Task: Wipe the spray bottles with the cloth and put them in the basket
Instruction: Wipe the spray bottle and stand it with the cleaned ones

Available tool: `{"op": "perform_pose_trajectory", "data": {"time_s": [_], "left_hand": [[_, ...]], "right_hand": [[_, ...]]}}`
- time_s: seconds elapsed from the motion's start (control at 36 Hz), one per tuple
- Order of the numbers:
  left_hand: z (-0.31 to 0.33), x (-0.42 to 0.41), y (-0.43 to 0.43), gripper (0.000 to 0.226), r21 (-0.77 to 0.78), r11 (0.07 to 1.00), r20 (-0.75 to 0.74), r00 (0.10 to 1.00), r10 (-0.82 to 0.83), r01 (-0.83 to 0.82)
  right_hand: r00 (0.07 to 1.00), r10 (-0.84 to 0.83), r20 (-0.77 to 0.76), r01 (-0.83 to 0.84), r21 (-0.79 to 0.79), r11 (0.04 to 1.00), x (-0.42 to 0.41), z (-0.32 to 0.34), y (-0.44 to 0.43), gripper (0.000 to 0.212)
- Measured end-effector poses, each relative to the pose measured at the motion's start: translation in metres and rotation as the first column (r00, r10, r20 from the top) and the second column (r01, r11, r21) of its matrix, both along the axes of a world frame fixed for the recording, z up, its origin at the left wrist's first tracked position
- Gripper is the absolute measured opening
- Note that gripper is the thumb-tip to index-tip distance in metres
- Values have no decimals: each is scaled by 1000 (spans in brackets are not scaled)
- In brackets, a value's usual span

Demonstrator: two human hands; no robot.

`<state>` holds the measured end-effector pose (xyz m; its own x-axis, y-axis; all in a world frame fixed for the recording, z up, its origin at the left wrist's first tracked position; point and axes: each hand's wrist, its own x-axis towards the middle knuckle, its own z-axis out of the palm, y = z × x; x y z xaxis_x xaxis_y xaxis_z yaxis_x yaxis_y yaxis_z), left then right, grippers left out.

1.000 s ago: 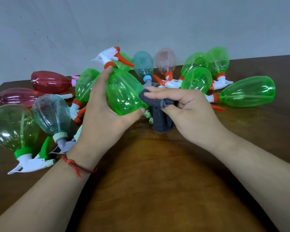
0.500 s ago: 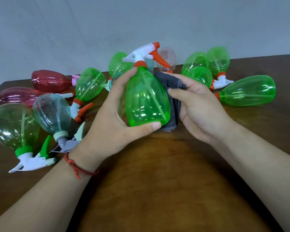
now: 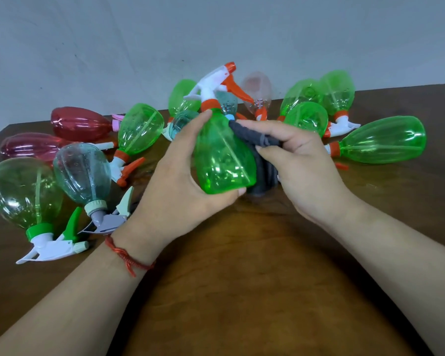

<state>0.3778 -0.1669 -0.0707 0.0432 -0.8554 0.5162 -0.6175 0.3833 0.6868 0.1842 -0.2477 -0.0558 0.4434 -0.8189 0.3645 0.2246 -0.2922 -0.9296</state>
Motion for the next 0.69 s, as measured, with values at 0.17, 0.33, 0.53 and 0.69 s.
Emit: {"op": "perform_pose_trajectory", "data": {"time_s": [0.17, 0.33, 0.53, 0.69], "left_hand": [[1, 17, -6, 111, -51, 977, -128, 972, 197, -205], [-1, 18, -7, 110, -28, 966, -131, 959, 250, -255], [0, 12, -4, 113, 23, 996, -128, 987, 94, -91], [3, -2, 3, 113, 72, 994, -89, 993, -76, 82]], "right_hand": [[993, 13, -115, -26, -108, 994, 2, -3, 8, 55], [984, -13, -179, -14, -148, 989, 3, -8, 11, 48], [993, -11, -121, -3, -118, 993, 1, -4, 7, 58], [997, 18, 70, -24, 82, 996, 1, -2, -3, 52]]}}
